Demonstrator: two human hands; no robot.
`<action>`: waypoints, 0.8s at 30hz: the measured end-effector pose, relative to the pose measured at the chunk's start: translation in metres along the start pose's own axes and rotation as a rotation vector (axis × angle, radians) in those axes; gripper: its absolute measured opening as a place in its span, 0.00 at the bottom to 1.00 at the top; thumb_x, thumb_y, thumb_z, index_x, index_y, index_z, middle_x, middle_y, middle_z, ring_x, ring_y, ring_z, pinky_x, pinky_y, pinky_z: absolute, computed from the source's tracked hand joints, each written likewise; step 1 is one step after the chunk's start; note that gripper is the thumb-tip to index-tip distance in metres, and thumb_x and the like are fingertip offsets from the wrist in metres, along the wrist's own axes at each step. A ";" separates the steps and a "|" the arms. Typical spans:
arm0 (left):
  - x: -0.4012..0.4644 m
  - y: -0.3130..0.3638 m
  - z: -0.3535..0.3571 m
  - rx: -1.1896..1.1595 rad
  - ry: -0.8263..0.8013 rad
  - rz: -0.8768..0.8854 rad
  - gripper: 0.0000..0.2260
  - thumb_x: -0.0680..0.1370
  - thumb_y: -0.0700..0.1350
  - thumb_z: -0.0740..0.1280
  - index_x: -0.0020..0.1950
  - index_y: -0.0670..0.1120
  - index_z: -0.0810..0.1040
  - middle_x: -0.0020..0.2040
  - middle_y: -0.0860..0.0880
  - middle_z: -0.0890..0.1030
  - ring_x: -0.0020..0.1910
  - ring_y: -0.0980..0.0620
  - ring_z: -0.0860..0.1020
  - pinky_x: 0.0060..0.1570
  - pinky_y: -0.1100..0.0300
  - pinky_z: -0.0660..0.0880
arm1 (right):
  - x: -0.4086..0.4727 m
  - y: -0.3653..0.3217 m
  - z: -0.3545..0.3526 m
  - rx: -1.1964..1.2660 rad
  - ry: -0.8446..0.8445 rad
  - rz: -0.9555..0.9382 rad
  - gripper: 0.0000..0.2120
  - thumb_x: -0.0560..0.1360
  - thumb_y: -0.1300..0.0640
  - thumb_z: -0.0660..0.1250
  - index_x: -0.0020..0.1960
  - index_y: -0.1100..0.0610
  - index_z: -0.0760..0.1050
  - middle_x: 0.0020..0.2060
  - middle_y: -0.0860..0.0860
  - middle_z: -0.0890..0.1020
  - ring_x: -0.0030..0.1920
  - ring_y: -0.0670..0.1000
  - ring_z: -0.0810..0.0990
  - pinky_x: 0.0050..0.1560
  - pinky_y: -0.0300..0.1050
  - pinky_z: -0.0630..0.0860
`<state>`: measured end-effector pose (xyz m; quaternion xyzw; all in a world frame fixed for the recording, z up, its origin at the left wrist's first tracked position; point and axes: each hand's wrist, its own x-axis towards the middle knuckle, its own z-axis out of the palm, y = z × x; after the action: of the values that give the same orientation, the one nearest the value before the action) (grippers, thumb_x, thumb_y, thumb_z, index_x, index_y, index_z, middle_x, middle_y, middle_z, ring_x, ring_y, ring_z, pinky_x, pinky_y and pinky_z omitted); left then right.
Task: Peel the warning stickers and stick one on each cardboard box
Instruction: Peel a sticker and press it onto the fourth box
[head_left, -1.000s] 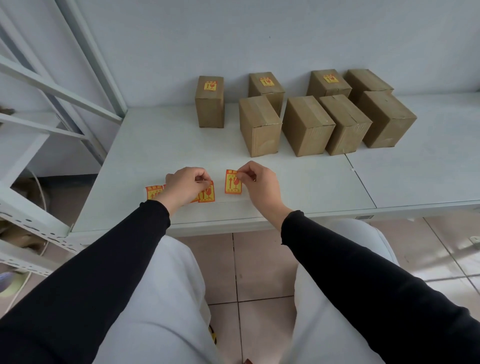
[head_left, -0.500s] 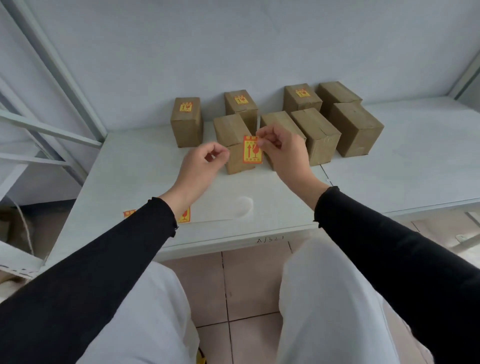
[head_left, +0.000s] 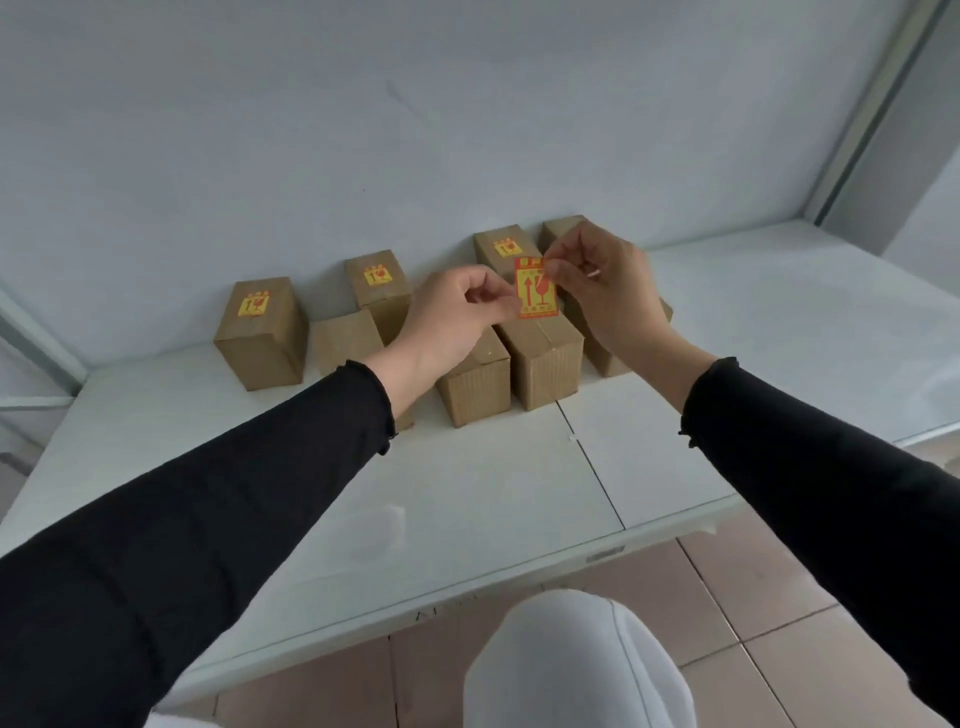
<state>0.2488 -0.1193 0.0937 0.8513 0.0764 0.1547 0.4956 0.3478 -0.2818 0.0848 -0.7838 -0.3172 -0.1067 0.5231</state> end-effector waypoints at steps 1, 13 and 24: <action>0.009 0.002 0.007 0.000 -0.006 -0.004 0.04 0.76 0.46 0.73 0.47 0.46 0.84 0.41 0.53 0.80 0.39 0.57 0.74 0.41 0.66 0.70 | 0.007 0.008 -0.004 -0.006 0.005 0.005 0.02 0.75 0.57 0.68 0.44 0.54 0.77 0.39 0.51 0.83 0.38 0.50 0.78 0.39 0.43 0.72; 0.174 0.002 0.089 -0.033 0.010 -0.082 0.04 0.77 0.45 0.72 0.47 0.45 0.85 0.48 0.50 0.84 0.51 0.51 0.80 0.51 0.57 0.76 | 0.139 0.106 -0.035 -0.246 0.060 0.081 0.02 0.77 0.59 0.68 0.46 0.54 0.79 0.40 0.47 0.81 0.39 0.47 0.76 0.37 0.41 0.71; 0.266 -0.043 0.131 0.022 -0.010 -0.215 0.00 0.76 0.44 0.72 0.46 0.48 0.82 0.46 0.50 0.82 0.52 0.48 0.79 0.56 0.55 0.75 | 0.201 0.191 -0.011 -0.401 0.014 0.140 0.04 0.78 0.57 0.65 0.44 0.51 0.76 0.41 0.46 0.80 0.43 0.50 0.77 0.35 0.42 0.68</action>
<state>0.5441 -0.1299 0.0461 0.8444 0.1664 0.0957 0.5001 0.6221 -0.2620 0.0458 -0.8917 -0.2307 -0.1362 0.3648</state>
